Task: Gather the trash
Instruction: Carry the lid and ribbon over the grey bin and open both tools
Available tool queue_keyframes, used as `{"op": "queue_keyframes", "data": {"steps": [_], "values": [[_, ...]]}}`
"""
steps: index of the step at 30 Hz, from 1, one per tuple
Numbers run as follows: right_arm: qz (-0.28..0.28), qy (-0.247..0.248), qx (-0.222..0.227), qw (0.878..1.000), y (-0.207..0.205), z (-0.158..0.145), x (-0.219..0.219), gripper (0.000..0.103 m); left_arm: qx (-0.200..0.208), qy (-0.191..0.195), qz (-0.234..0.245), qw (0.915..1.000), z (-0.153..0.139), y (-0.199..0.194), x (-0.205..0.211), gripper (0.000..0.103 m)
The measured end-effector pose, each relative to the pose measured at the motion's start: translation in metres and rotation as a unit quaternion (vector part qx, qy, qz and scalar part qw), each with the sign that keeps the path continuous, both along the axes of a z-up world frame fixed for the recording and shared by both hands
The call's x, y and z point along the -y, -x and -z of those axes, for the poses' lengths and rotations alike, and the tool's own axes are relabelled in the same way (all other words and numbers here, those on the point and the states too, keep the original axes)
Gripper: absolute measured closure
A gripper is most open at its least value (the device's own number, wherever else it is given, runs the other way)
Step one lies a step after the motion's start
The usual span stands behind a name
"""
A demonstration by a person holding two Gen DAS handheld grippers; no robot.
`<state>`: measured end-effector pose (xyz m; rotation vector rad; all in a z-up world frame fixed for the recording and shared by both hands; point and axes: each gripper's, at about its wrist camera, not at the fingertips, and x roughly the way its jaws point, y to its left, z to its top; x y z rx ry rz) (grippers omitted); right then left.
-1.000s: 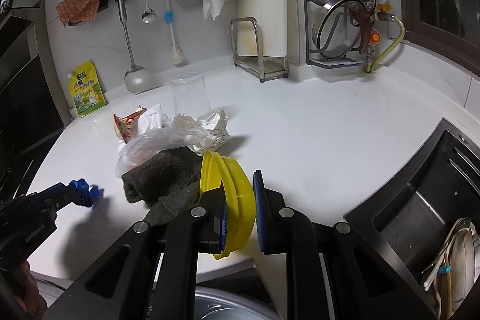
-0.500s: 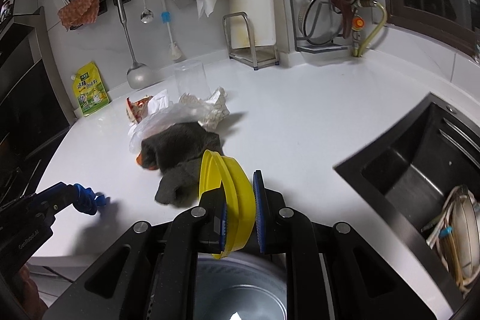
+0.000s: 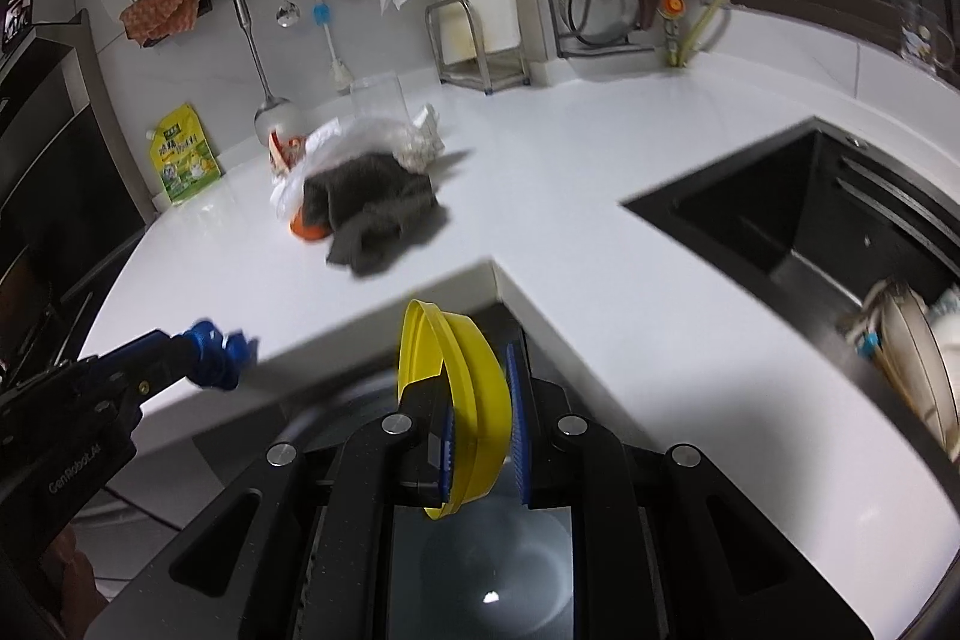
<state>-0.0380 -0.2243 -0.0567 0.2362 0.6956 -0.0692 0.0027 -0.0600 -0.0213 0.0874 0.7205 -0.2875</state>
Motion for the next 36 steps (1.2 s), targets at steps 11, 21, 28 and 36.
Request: {"op": "queue_keyframes", "data": {"steps": [11,21,28,36], "values": [[0.003,-0.005,-0.036,0.999,0.041,0.031,0.0,0.089,-0.039,-0.012,0.031,0.9987,0.03,0.025,0.015,0.081],[-0.006,-0.004,-0.065,0.998,0.055,0.056,-0.009,0.089,-0.072,-0.011,0.05,0.996,0.051,0.033,0.017,0.082],[-0.011,-0.006,-0.079,0.997,0.054,0.066,-0.011,0.089,-0.084,-0.017,0.053,0.9949,0.06,0.032,0.018,0.082],[-0.014,-0.01,-0.091,0.996,0.054,0.075,-0.013,0.086,-0.1,-0.015,0.051,0.9936,0.07,0.031,0.014,0.08]]}}
